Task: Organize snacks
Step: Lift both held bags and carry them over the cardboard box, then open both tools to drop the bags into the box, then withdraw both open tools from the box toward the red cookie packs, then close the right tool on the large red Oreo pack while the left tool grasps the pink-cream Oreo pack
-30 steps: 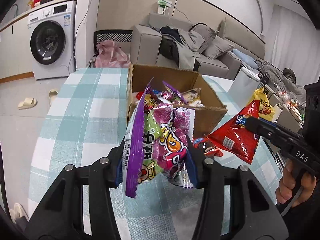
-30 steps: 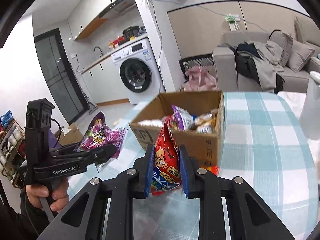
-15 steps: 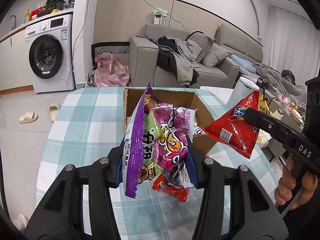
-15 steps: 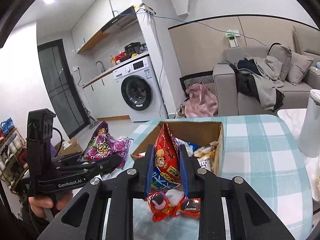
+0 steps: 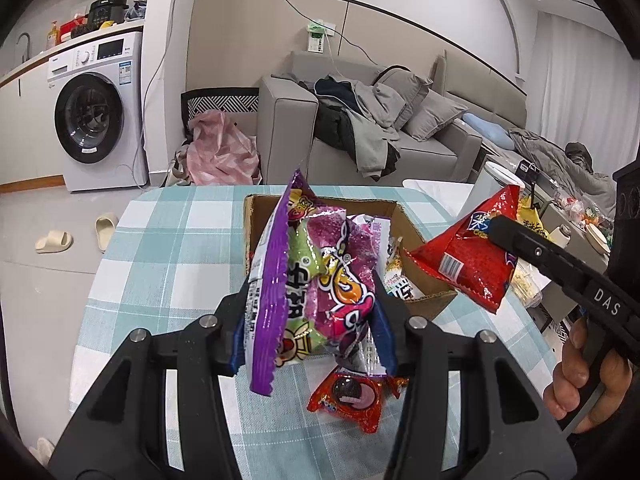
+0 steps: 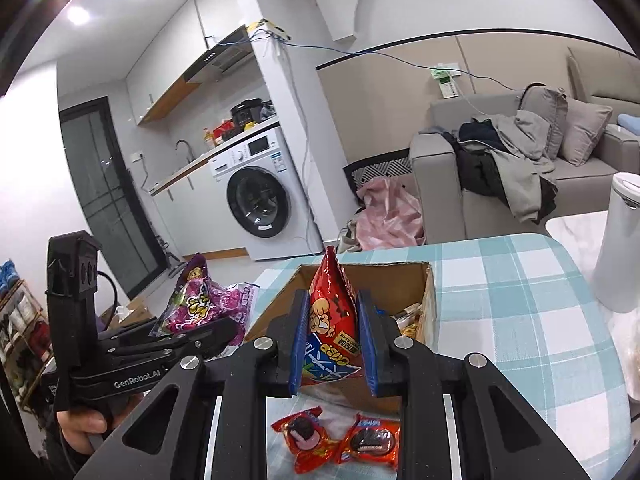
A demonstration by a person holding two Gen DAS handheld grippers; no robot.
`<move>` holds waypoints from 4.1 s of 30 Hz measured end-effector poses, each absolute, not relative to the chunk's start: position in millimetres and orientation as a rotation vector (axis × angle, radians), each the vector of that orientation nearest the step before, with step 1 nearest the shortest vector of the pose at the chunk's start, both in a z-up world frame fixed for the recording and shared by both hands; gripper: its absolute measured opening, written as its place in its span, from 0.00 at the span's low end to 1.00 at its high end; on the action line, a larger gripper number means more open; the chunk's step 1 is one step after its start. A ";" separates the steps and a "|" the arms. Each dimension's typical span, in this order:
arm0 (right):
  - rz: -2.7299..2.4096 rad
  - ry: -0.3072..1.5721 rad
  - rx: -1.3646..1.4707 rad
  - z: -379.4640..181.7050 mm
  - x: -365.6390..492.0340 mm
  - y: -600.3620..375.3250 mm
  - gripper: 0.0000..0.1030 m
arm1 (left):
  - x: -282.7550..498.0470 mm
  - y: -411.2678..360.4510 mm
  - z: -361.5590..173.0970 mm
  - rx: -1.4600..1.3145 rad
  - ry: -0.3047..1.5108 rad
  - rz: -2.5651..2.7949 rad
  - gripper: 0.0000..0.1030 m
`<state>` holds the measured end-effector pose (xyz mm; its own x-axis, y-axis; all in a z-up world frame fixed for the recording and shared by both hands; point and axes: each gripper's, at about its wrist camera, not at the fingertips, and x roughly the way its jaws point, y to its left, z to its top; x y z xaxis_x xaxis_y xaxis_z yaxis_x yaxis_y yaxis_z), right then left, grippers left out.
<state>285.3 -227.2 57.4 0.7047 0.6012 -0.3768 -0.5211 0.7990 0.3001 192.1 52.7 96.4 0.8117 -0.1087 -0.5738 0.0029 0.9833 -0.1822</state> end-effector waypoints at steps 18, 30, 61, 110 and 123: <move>0.552 0.511 0.244 41.5 328.3 -217.7 0.23 | 252.0 51.7 64.4 -0.148 0.651 -0.025 0.45; 0.545 0.533 0.281 22.9 356.8 -208.1 0.23 | 281.5 53.2 40.9 -0.136 0.667 -0.004 0.45; 0.550 0.587 0.133 5.4 348.1 -218.6 0.96 | 256.3 59.8 47.9 -0.120 0.669 -0.001 0.99; 0.488 0.957 -0.043 -96.4 317.1 -216.4 1.00 | 193.7 51.1 -28.4 -0.125 0.886 0.005 0.99; 0.495 0.985 -0.092 -108.5 320.1 -207.0 1.00 | 199.1 53.1 -37.2 -0.141 0.909 -0.001 0.99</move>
